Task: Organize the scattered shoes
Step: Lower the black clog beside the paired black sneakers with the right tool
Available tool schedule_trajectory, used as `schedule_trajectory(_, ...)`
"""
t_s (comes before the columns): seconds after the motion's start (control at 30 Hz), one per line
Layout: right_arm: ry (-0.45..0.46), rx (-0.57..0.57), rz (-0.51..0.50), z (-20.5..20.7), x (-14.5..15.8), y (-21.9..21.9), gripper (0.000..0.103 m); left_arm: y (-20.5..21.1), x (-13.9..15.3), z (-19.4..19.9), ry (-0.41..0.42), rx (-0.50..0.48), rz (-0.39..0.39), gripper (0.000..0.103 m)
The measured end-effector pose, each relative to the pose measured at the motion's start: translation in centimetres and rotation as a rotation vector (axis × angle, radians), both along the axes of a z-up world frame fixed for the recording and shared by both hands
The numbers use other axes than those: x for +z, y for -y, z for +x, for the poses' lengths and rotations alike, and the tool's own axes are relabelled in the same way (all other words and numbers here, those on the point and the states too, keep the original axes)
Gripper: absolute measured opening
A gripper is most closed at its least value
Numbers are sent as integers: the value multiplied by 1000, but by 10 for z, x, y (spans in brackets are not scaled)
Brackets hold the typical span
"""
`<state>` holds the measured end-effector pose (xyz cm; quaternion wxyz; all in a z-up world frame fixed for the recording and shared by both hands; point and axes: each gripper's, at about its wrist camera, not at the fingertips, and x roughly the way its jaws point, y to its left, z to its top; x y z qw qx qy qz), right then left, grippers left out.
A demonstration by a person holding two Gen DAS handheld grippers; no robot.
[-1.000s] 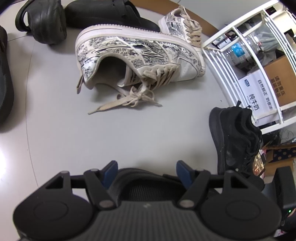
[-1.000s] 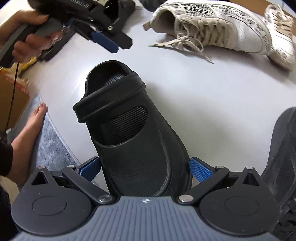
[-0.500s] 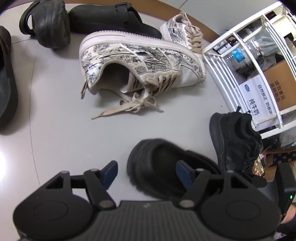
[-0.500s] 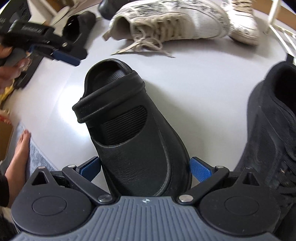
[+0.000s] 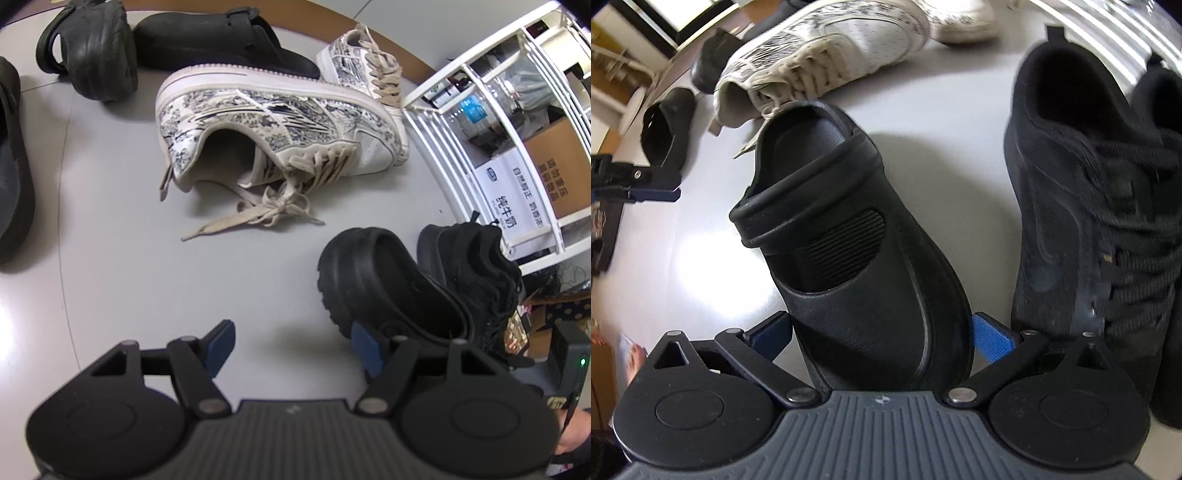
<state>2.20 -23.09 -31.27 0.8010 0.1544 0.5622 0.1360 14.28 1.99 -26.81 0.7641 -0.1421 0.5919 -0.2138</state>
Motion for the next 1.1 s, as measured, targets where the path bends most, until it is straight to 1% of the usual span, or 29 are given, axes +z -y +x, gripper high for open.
schedule_trajectory(0.03,10,12,-9,1,1,-1,103,0,0,0,-1,-1,1,72)
schedule_trajectory(0.17,106,90,-89,3,12,-9,103,1,-1,0,-2,-3,2,72)
schedule_trajectory(0.27,124,132,-84,11,13,-11,103,2,-1,0,-4,-6,1,72)
schedule_trajectory(0.3,139,183,-97,15,13,-15,103,2,-1,0,-4,-7,1,72)
schedule_trajectory(0.4,175,291,-141,21,12,-23,103,1,-1,0,-8,-8,2,72)
schedule_trajectory(0.5,208,403,-209,24,11,-33,103,1,-3,0,-12,-9,6,72)
schedule_trajectory(0.9,168,397,-191,29,3,-33,103,4,-4,-1,-20,-18,6,72)
schedule_trajectory(0.97,135,313,-178,28,2,-28,103,3,-4,-1,-20,-15,5,72)
schedule_trajectory(1.07,91,229,-171,27,0,-22,103,2,-3,-1,-18,-14,4,72)
schedule_trajectory(1.1,86,220,-170,27,-1,-22,103,2,-3,-2,-19,-13,4,72)
